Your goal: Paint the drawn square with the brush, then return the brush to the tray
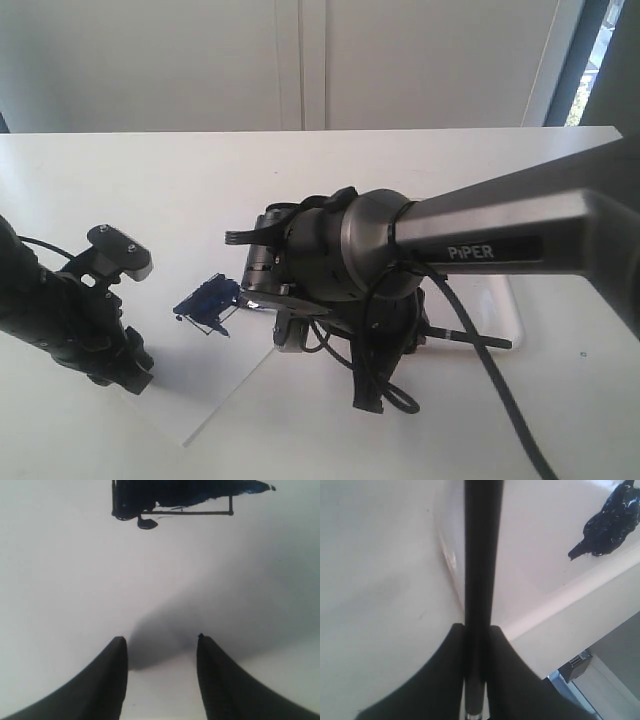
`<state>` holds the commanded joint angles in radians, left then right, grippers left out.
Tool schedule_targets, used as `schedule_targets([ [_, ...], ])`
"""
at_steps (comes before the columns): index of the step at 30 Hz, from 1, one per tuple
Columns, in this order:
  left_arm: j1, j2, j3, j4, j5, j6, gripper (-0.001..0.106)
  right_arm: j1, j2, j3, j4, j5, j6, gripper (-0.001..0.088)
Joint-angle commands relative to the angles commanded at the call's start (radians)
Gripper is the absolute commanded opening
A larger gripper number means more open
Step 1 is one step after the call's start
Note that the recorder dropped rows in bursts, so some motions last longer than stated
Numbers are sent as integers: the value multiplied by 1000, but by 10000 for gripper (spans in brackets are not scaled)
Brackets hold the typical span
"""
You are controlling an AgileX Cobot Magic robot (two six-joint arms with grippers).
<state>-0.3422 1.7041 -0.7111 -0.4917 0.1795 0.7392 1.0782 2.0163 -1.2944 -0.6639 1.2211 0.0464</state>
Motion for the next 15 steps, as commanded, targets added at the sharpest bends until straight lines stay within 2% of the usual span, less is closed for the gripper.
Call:
schedule_targets([
  [7,0,0,0,0,0,0,497,62,0,0,12,0,-2,0],
  [15,0,0,0,0,3,-4,497,14,0,0,-30,0,2,0],
])
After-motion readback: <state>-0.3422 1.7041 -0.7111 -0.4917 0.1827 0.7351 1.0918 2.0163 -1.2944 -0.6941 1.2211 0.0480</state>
